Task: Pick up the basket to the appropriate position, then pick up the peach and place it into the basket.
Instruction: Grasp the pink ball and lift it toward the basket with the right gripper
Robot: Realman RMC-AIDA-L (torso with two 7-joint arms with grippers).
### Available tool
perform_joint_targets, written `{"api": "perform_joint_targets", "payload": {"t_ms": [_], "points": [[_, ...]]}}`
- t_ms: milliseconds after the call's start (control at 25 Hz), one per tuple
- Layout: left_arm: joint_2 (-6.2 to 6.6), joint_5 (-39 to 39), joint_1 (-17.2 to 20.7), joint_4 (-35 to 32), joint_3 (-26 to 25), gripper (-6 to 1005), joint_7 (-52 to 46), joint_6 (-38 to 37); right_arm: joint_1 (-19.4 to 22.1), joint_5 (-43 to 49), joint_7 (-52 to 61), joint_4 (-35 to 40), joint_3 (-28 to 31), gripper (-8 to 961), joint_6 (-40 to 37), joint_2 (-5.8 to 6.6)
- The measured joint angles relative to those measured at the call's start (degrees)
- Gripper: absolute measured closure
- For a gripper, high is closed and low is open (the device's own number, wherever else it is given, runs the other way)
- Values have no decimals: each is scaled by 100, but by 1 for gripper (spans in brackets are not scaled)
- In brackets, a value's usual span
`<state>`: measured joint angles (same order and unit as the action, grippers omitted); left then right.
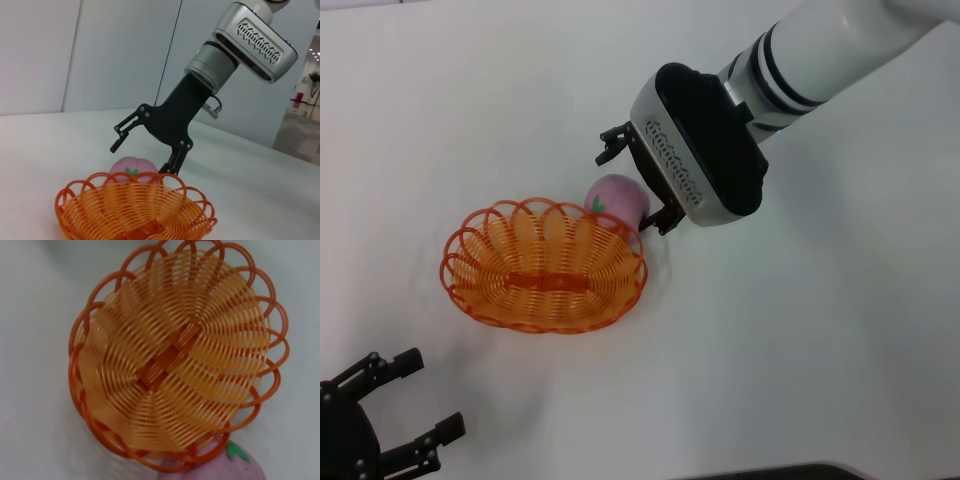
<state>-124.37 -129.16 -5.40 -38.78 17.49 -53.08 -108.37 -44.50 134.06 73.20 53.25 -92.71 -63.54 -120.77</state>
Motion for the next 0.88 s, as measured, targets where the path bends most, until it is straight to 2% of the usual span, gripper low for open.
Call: {"api": "perform_joint_targets", "payload": {"t_ms": [320,720,880], "points": [[0,0,13,-7,0,123,-1,0,-14,-138,21,-164,-237,121,293,3],[0,3,5,-7,0,124,-1,4,-33,-143,133,-132,-199,156,374,12],[2,5,-2,-7,0,124,-1,7,-21,-141,133,-128,-203,295,376,19]]}}
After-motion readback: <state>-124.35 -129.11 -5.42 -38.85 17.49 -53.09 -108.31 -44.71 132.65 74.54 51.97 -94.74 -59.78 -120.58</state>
